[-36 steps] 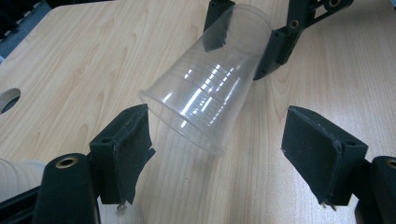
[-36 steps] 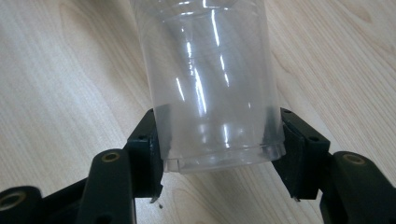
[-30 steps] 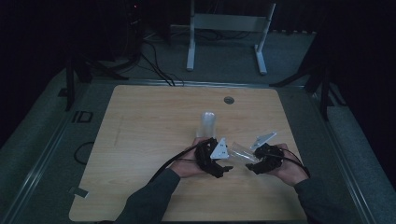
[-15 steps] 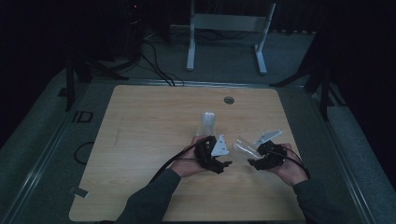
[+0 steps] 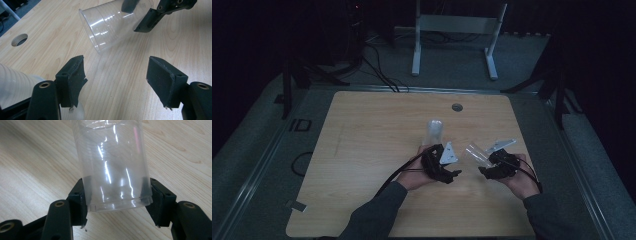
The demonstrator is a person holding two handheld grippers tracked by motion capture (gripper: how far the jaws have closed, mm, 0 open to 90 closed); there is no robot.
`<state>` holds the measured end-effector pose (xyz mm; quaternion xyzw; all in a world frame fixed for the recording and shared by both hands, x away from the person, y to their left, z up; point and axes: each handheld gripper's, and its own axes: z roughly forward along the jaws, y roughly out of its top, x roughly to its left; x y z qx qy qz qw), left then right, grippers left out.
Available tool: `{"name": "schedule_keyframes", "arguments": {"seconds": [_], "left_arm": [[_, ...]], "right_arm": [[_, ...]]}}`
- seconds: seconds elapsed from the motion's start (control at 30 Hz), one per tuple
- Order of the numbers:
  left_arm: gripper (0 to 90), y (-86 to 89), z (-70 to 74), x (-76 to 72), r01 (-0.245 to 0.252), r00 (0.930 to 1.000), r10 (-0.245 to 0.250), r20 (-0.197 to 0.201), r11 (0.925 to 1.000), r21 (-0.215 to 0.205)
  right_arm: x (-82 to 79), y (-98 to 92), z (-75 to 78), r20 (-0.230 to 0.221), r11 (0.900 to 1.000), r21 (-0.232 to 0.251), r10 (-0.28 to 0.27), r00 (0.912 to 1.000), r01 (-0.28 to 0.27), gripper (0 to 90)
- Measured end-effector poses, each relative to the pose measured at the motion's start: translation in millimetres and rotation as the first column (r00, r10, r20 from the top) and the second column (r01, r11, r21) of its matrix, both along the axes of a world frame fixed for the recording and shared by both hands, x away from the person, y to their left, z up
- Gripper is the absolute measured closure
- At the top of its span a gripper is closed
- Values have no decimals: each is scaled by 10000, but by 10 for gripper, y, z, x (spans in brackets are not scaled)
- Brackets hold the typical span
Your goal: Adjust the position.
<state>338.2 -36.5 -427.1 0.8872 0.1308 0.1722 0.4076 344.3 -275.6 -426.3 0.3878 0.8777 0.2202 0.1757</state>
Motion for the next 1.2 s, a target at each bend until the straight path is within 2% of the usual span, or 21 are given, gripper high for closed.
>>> {"name": "schedule_keyframes", "arguments": {"seconds": [0.23, 0.6, 0.8, 1.2], "left_arm": [[305, -19, 8, 1, -112, 9999, 111, -71, 9999, -83], [305, -54, -5, -1, -393, 9990, 387, -235, 9988, -294], [305, -74, -13, -5, -486, 9982, 462, -387, 9969, -626], [305, -104, 12, 7, -834, 9960, 801, -398, 9924, -906]], "right_arm": [[19, 30, -1, 127, 9988, 156, -470, 9988, 468, 418], [31, 52, -22, 229, 9945, 501, -929, 9954, 917, 418], [26, 24, -25, 241, 9890, 761, -1294, 9913, 1272, 418], [17, 18, -35, 426, 9762, 1046, -1952, 9798, 1900, 418]]}}
